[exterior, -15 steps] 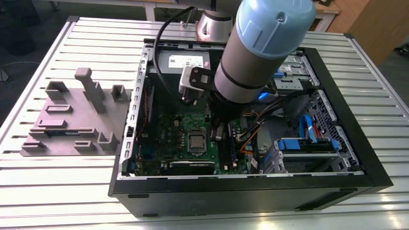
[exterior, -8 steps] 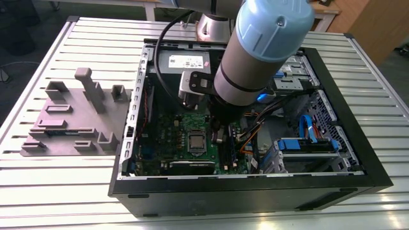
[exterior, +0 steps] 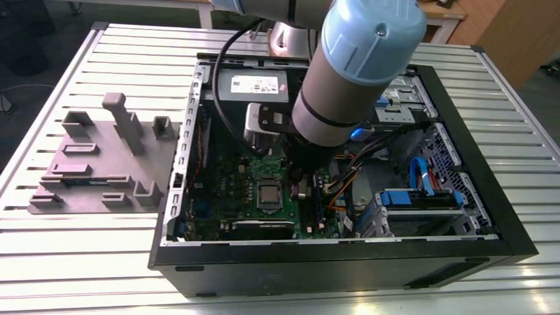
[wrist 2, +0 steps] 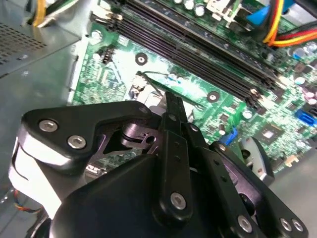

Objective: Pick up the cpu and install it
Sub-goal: 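Install the first cpu locking lever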

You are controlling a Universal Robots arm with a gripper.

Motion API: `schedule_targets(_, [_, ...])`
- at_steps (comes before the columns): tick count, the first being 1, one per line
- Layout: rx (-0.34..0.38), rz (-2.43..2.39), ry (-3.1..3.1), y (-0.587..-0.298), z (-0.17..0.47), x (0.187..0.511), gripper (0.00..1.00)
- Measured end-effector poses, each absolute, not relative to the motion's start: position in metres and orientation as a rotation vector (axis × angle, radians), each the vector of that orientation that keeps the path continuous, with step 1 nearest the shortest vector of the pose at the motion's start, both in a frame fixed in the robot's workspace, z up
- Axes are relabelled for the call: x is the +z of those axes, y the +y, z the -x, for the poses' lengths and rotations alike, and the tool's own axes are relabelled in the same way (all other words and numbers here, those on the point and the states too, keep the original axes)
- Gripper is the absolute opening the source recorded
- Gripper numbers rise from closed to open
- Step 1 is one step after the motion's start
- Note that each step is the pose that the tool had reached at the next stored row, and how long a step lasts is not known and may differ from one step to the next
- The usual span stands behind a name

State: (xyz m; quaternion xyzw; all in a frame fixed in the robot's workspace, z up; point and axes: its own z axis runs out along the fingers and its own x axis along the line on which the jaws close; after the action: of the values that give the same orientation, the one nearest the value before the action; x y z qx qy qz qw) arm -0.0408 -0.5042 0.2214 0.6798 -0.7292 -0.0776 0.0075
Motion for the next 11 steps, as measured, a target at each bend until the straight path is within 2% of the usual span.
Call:
schedule_targets(4, [-0.193,-2.113,-2.259,-0.5043,0.0409,0.2202,0.11])
schedule_targets(11, [-0.186,-2.198,-2.172,-0.5043,0.041,0.2133,0.11])
